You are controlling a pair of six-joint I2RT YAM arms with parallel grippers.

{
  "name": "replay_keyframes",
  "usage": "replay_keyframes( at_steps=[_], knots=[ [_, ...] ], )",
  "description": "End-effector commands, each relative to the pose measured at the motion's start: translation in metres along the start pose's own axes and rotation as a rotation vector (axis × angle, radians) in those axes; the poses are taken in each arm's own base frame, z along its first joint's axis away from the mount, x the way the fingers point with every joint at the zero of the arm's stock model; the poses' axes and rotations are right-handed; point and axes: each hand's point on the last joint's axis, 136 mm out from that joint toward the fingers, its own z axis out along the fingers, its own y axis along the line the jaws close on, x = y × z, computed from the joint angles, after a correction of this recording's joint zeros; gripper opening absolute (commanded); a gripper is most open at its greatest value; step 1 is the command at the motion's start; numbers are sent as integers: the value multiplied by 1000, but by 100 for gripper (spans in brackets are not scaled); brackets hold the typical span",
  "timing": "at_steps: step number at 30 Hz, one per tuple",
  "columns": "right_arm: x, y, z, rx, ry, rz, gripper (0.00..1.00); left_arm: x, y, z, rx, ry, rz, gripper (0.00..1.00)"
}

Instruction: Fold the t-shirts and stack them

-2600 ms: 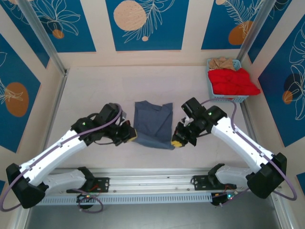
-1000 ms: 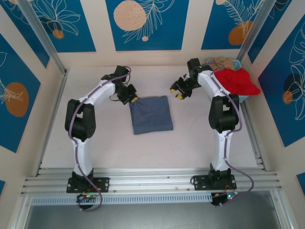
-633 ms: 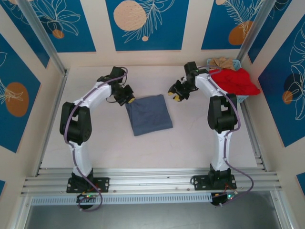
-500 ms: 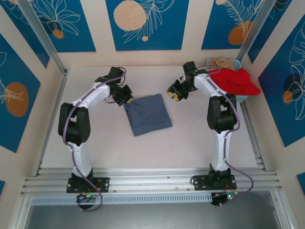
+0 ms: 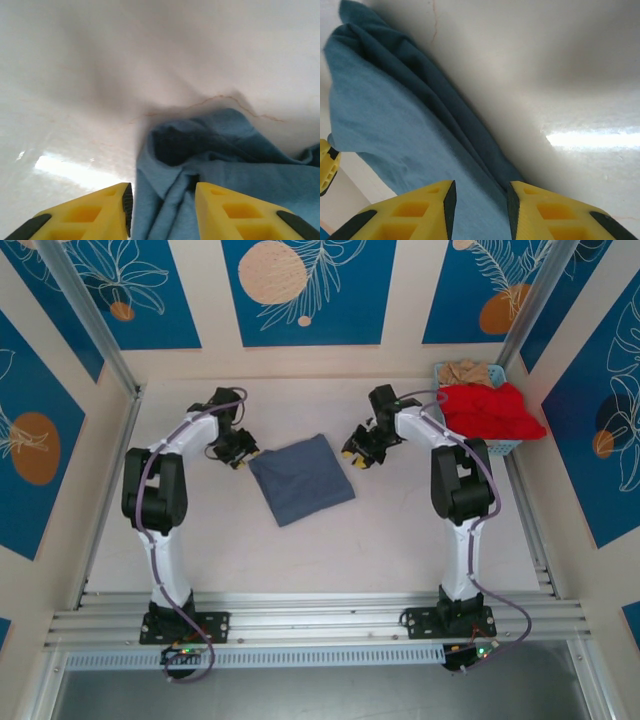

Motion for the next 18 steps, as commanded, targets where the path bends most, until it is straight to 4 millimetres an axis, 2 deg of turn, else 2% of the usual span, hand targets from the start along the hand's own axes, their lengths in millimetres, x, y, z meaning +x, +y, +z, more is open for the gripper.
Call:
replay_keyframes(
  at_steps=[1, 3, 5, 8, 13, 16, 18],
  knots=[
    [9, 12, -22, -21, -46, -30, 34, 4, -13, -54, 8, -99, 32, 36],
    [12, 12, -26, -32, -62, -39, 34, 24, -32, -75, 77, -117, 22, 35],
    [14, 9, -29, -41, -72, -38, 33, 55, -46, -72, 140, -31, -33, 32],
    [18, 7, -38, -66, -88, -36, 32, 96, -67, -53, 210, 72, -128, 28],
    [32, 12, -60, -124, -111, -40, 32, 135, -109, -15, 252, 123, -223, 28],
    [42, 12, -70, -140, -114, -42, 32, 147, -111, 12, 220, 124, -322, 27],
    [49, 10, -75, -146, -116, -43, 32, 155, -106, 28, 187, 128, -394, 28]
  ],
)
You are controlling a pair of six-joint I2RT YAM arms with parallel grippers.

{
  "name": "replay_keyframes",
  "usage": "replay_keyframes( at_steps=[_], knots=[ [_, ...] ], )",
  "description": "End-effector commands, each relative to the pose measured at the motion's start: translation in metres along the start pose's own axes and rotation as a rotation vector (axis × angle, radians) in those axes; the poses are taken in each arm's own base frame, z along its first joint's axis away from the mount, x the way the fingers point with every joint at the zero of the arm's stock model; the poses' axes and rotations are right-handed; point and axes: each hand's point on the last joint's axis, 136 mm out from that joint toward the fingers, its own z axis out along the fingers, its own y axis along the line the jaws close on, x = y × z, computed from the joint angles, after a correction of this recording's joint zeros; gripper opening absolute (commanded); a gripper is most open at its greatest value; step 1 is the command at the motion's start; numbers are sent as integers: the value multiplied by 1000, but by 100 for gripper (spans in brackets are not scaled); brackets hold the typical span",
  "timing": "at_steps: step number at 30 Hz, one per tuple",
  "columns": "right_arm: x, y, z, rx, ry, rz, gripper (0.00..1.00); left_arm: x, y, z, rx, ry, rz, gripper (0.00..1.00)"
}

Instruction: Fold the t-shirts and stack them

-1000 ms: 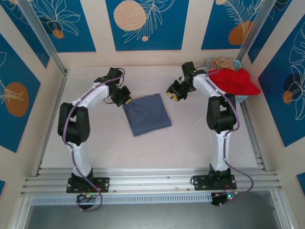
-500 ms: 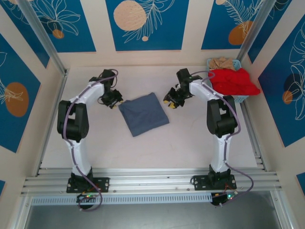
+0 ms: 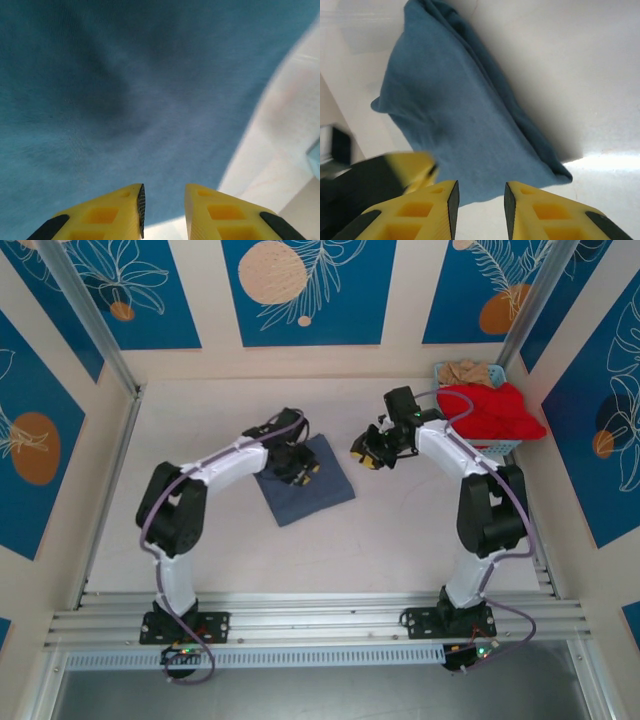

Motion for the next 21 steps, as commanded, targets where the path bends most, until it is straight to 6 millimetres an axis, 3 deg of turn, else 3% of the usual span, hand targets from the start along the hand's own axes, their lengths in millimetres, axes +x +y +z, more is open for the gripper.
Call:
replay_keyframes(
  at_steps=[1, 6, 11, 15, 21],
  knots=[
    [13, 5, -17, -44, 4, 6, 32, 0, 9, 20, -7, -32, -241, 28],
    [28, -1, -29, -67, 15, 13, 32, -16, 46, 37, -64, -106, -335, 29],
    [44, -5, -43, -74, 21, 12, 32, -59, 88, 27, -154, -138, -315, 29],
    [57, -8, -55, -86, 19, 20, 32, -109, 117, 1, -194, -154, -258, 28],
    [74, -4, -71, -119, 12, 1, 33, -216, 135, -42, -225, -134, -28, 22]
  ],
)
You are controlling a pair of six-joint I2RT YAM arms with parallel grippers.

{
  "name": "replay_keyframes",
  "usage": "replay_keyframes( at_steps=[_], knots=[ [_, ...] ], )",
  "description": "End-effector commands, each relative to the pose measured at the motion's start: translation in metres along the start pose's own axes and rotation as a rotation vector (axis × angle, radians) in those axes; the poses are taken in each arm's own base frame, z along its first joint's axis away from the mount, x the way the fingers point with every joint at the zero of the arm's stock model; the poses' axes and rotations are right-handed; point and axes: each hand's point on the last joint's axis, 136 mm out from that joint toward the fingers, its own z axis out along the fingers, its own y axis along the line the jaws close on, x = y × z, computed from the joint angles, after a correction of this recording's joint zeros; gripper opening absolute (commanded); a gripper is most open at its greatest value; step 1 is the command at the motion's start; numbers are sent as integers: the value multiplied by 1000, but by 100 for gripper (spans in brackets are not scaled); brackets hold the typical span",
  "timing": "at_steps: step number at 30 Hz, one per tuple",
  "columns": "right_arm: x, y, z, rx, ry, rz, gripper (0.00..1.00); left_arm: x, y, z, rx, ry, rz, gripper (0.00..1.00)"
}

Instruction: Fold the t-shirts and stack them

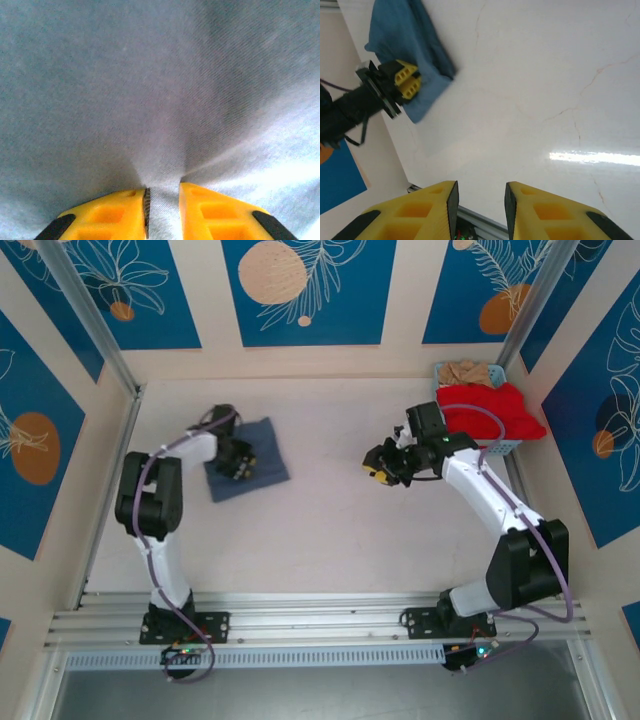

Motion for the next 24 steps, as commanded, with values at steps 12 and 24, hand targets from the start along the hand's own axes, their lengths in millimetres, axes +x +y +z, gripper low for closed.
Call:
replay_keyframes(
  at_steps=[12, 24],
  knots=[
    [29, 7, -14, -37, 52, 2, 34, -188, -11, -5, -112, -69, 469, 22],
    [16, 43, -33, -168, -70, -153, 38, -182, -86, -64, 110, -167, 439, 39]
  ],
)
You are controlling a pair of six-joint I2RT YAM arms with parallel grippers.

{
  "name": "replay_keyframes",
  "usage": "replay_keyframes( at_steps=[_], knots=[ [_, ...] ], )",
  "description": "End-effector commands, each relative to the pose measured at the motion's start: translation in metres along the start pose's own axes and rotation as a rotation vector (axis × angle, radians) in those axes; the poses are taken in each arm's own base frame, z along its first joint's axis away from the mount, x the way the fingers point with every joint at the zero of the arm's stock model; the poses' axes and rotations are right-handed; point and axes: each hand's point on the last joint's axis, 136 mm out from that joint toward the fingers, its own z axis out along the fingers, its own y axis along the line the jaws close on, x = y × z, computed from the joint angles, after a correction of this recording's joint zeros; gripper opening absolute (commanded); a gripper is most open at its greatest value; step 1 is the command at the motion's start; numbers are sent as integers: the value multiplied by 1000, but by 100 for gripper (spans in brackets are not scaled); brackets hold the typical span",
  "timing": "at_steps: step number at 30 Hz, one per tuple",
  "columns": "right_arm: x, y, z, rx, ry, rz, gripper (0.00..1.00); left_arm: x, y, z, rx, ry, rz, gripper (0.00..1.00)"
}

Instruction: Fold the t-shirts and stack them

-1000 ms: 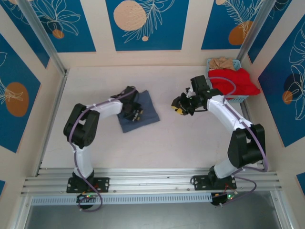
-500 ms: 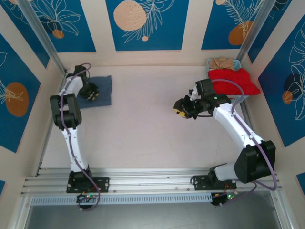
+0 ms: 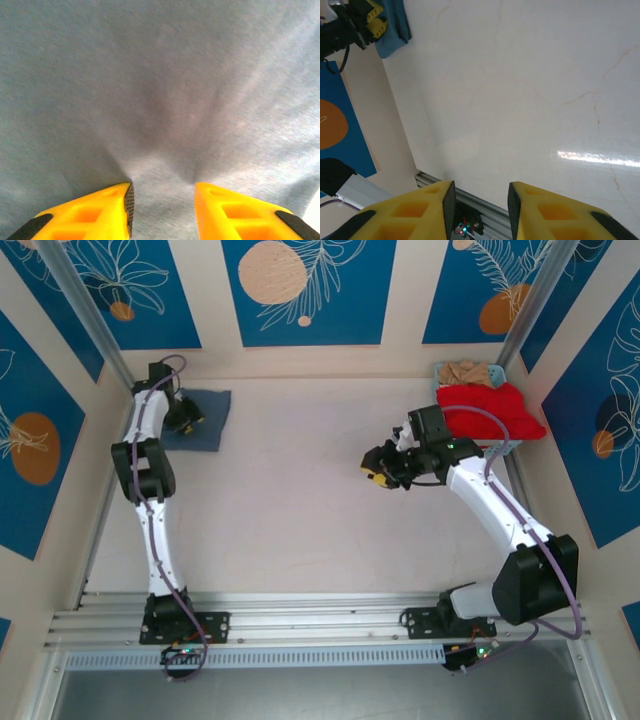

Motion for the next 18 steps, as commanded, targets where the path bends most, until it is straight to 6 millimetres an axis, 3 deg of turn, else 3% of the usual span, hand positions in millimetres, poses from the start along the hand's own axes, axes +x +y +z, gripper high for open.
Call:
replay_keyframes(
  at_steps=[1, 3, 4, 5, 7, 9, 11, 14, 18],
  knots=[
    [-5, 34, -26, -122, -116, -120, 40, -12, -42, -75, 89, -100, -3, 41],
    [-11, 43, -39, -160, -194, -143, 44, -14, -58, -119, 122, -173, 6, 51],
    [-14, 47, -46, -178, -230, -145, 46, -11, -64, -142, 140, -205, 8, 62],
    [-16, 49, -51, -189, -254, -146, 47, -7, -69, -161, 158, -228, 11, 81],
    [-20, 56, -63, -221, -292, -150, 53, 10, -71, -198, 179, -261, 4, 100],
    [-21, 61, -73, -232, -321, -156, 62, 32, -63, -223, 185, -290, -20, 100],
    [-21, 62, -81, -233, -341, -157, 100, 59, -51, -241, 207, -318, -54, 100],
    [-20, 51, -90, -180, -354, -121, 100, 105, -28, -261, 210, -369, -105, 100],
    [-17, 25, -108, -3, -422, -165, 100, 168, -7, -271, 137, -409, 23, 100]
  ],
)
